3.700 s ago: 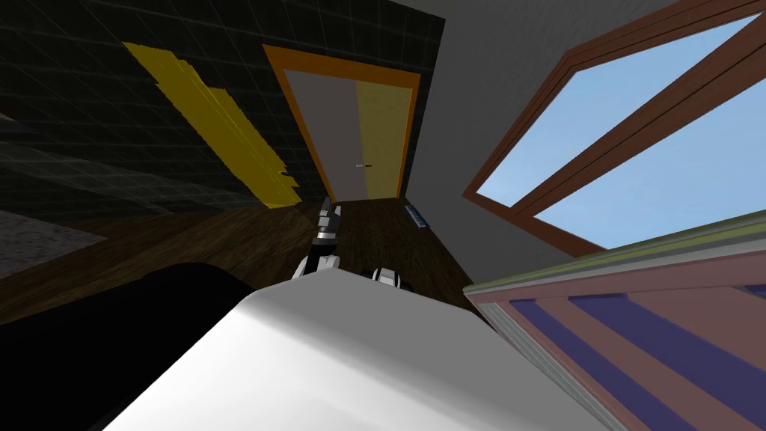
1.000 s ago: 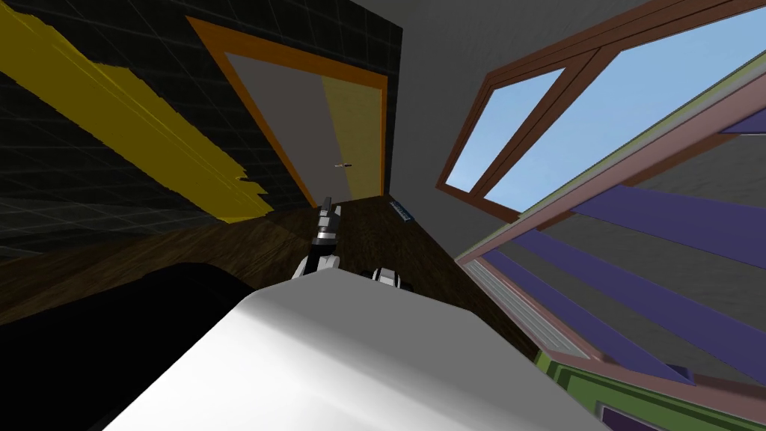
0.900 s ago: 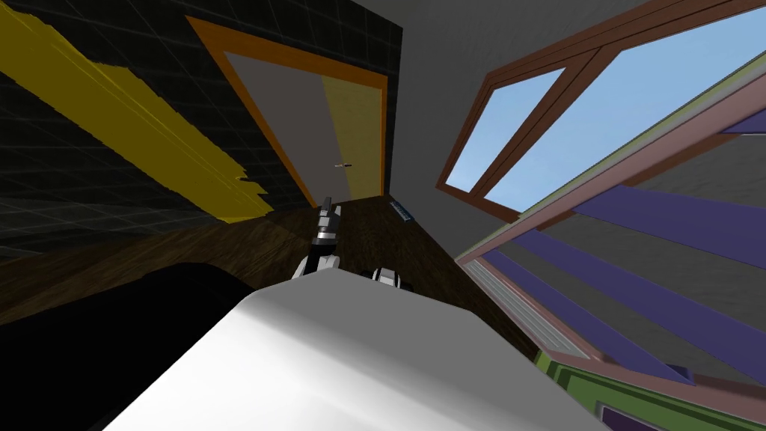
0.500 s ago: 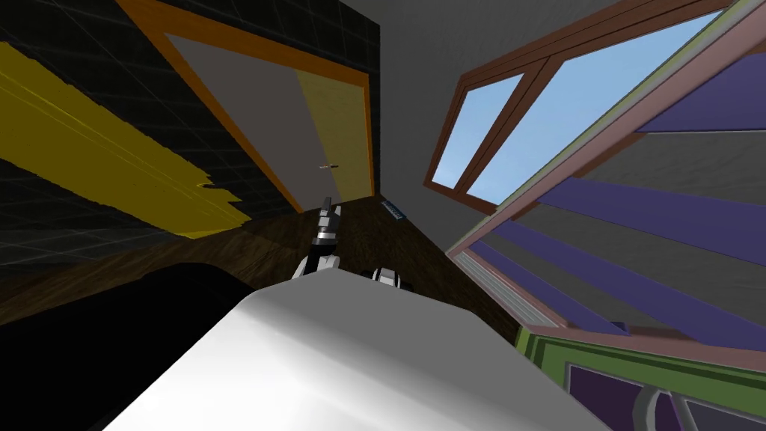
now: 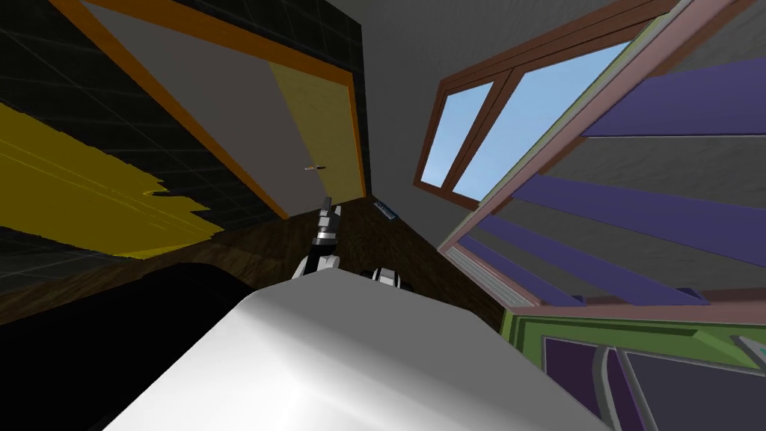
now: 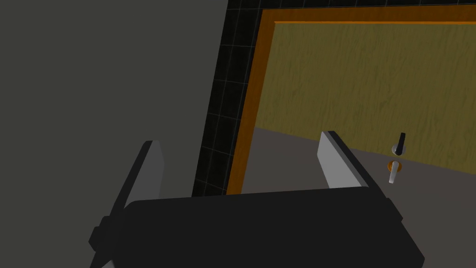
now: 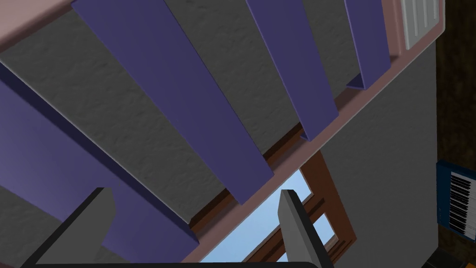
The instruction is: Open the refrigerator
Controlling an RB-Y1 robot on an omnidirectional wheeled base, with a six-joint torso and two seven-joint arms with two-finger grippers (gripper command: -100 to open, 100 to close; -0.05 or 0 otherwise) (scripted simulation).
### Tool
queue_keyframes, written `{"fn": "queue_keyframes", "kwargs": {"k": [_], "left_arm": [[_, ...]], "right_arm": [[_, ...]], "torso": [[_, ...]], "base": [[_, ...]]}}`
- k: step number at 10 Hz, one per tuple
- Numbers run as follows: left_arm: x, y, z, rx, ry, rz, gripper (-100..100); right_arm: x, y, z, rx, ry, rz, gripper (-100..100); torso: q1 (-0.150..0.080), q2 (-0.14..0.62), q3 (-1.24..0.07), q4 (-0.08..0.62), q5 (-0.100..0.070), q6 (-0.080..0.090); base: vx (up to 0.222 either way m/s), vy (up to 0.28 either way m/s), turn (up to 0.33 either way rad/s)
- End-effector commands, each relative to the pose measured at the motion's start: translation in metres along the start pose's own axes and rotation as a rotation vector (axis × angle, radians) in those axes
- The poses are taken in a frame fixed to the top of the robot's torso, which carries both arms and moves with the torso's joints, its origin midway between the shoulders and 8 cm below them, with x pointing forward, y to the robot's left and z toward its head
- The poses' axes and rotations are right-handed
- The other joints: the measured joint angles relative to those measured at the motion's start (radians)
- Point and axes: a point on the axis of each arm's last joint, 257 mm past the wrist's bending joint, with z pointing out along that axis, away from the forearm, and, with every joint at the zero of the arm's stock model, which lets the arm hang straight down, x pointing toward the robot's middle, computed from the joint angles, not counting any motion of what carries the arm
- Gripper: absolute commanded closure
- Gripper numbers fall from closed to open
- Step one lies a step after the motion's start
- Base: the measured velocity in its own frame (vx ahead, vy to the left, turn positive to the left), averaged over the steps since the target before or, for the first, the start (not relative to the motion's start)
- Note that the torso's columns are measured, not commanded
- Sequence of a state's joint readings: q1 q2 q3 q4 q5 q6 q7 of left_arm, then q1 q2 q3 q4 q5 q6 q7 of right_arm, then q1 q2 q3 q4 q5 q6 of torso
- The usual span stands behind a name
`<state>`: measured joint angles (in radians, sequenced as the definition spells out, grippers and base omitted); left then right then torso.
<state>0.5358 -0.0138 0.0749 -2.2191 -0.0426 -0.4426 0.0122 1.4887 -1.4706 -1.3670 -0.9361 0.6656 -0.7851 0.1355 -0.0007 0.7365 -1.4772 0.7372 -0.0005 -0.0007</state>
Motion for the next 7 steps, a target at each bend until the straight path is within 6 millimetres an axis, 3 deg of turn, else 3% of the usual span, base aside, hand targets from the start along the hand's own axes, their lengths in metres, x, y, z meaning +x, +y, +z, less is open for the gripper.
{"fn": "queue_keyframes", "kwargs": {"k": [1, 2, 3, 4, 5, 7], "left_arm": [[0.000, 0.000, 0.000, 0.000, 0.000, 0.000, 0], [0.000, 0.000, 0.000, 0.000, 0.000, 0.000, 0], [0.000, 0.000, 0.000, 0.000, 0.000, 0.000, 0], [0.000, 0.000, 0.000, 0.000, 0.000, 0.000, 0], [0.000, 0.000, 0.000, 0.000, 0.000, 0.000, 0], [0.000, 0.000, 0.000, 0.000, 0.000, 0.000, 0]], "right_arm": [[-0.002, 0.011, 0.011, -0.015, -0.023, 0.026, -100], [-0.008, 0.009, 0.012, -0.007, -0.044, 0.033, -100], [-0.040, 0.036, 0.038, -0.079, -0.089, 0.012, -100], [-0.057, 0.042, 0.049, -0.095, -0.114, 0.004, -100], [-0.059, 0.048, 0.053, -0.105, -0.124, 0.008, -100], [-0.058, 0.055, 0.059, -0.116, -0.132, 0.020, -100]], "torso": [[0.002, 0.004, 0.003, 0.001, 0.001, 0.000], [0.003, 0.005, 0.004, 0.002, 0.001, 0.000], [0.003, 0.005, 0.003, 0.002, 0.001, 0.001], [-0.001, -0.002, 0.000, 0.000, 0.000, 0.002], [-0.002, -0.003, -0.002, -0.001, 0.000, 0.001], [0.002, 0.003, 0.002, 0.001, 0.001, -0.001]], "base": [[-0.007, -0.003, 0.018], [-0.012, 0.004, 0.013], [0.089, -0.047, -0.361], [0.107, -0.051, -0.442], [0.058, -0.022, -0.243], [0.010, -0.005, 0.013]]}}
